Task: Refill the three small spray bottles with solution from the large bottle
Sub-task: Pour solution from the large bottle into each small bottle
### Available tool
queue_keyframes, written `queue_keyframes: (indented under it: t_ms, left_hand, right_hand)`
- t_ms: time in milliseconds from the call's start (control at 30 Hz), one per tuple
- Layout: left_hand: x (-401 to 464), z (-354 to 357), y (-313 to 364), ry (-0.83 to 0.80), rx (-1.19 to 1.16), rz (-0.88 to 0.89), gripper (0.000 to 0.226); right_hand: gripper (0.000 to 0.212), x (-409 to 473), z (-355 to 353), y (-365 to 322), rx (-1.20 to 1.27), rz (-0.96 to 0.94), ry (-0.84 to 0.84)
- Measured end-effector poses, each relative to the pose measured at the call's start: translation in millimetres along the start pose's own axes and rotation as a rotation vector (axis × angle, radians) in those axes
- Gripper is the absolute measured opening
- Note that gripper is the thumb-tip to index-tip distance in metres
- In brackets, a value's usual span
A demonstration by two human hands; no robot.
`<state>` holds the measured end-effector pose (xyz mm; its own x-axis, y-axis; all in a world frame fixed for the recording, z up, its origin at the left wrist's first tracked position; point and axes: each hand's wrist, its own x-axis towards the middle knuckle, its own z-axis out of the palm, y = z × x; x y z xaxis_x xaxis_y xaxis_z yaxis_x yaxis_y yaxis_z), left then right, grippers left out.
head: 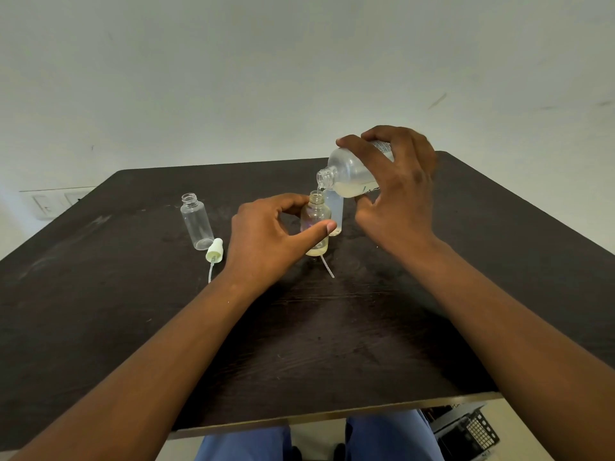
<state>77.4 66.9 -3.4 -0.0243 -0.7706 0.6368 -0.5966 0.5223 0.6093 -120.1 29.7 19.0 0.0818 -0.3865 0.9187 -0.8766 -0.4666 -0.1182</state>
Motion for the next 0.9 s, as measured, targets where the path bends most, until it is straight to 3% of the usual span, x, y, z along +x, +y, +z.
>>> queue_keyframes:
  t_ms: [900]
  left_hand:
    - [-0.8,0.4,0.7,-0.012,-0.003,-0.011,0.049]
  right_hand:
    - [0.073,-1.1,-1.6,-1.0,-0.004,-0.001,-0.003]
